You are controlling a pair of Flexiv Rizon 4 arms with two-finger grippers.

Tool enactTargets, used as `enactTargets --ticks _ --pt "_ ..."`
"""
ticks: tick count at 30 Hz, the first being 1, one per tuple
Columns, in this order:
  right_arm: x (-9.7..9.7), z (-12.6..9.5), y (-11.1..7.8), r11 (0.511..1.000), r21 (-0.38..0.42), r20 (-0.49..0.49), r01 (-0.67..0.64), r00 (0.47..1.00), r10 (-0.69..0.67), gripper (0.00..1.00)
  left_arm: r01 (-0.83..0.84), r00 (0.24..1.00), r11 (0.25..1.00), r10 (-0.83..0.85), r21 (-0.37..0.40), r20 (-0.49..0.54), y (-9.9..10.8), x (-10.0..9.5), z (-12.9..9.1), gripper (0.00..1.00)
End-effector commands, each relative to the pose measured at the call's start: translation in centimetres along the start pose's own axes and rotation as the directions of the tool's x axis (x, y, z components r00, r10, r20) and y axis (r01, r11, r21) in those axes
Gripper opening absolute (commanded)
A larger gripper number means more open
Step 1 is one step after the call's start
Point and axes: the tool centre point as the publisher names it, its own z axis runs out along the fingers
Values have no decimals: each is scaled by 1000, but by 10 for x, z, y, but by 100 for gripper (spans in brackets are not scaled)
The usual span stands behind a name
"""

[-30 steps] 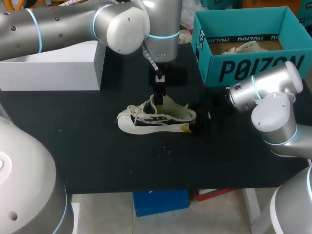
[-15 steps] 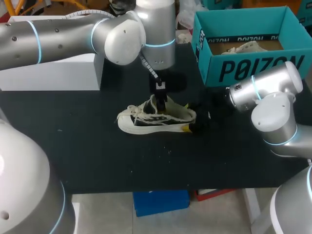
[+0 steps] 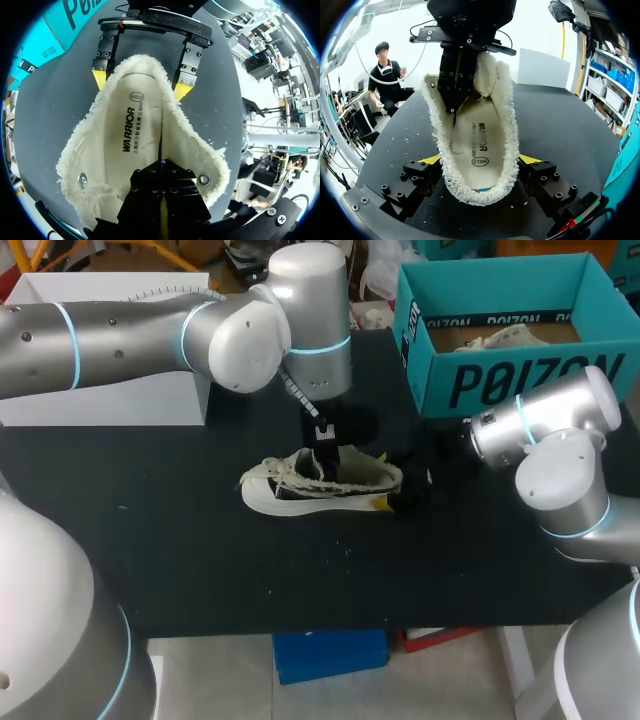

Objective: Take the shoe out of the shoebox, open the shoe tongue, remove and reinsert the insole, then place the shoe into the shoebox

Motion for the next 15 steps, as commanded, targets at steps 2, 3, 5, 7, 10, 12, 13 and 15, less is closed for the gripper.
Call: enactTargets --ticks 2,3,5,7,10,12,13,15 --pt "-2 1 -2 1000 2 1 -2 1000 2 0 25 999 1000 -25 -3 25 -1 1 9 0" --pt "-2 1 -2 1000 2 1 -2 1000 2 0 30 999 1000 -30 3 29 0 1 9 0" --pt "-2 1 -2 1000 2 1 -2 1000 2 0 35 999 999 -35 17 35 1 2 10 0" --pt "-2 1 -2 1000 2 1 -2 1000 2 0 36 999 999 -37 23 37 1 2 10 0" --pt "-2 1 -2 1000 2 1 -2 1000 2 0 30 998 999 -32 41 57 2 4 9 0" --pt "-2 1 -2 1000 2 1 -2 1000 2 0 18 997 999 -21 41 79 2 6 8 47" --pt "-2 1 -2 1000 2 1 -2 1000 2 0 10 995 999 -13 38 95 1 7 7 66" --pt "-2 1 -2 1000 2 1 -2 1000 2 0 15 992 999 -20 38 122 2 9 7 82"
